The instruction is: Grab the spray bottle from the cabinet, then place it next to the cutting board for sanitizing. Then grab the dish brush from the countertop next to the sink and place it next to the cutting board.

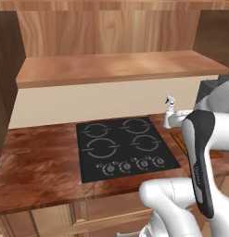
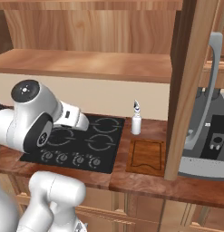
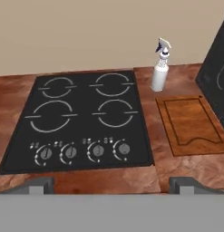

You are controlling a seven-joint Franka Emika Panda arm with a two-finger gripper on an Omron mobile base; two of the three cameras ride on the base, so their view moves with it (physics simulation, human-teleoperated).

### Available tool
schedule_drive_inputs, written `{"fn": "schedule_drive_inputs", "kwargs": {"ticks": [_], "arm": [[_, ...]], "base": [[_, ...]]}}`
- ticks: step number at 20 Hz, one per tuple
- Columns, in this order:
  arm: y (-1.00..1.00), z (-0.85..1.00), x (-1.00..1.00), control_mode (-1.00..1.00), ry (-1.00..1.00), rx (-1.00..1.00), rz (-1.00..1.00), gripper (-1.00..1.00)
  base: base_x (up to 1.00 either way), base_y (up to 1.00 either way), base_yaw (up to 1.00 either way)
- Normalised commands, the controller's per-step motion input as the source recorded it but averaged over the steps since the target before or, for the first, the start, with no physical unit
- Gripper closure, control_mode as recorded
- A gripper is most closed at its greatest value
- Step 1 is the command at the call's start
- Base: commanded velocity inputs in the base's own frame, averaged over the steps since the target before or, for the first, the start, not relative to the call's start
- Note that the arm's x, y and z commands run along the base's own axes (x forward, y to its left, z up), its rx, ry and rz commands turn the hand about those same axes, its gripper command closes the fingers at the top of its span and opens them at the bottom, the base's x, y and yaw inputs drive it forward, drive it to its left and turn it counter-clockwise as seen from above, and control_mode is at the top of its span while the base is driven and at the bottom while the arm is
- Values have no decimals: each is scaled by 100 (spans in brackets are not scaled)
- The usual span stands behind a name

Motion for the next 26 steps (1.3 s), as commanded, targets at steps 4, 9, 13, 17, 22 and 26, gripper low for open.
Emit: {"fn": "schedule_drive_inputs", "kwargs": {"ticks": [4,9,13,17,22,26], "arm": [[3,12,-11,100,-3,0,2,-100],[0,0,0,100,0,0,0,-100],[0,0,0,100,0,0,0,-100],[0,0,0,100,0,0,0,-100],[0,0,0,100,0,0,0,-100],[0,0,0,100,0,0,0,-100]], "base": [[-49,4,6],[-93,24,5],[-100,61,1],[-100,93,1],[-100,76,7],[-63,96,41]]}}
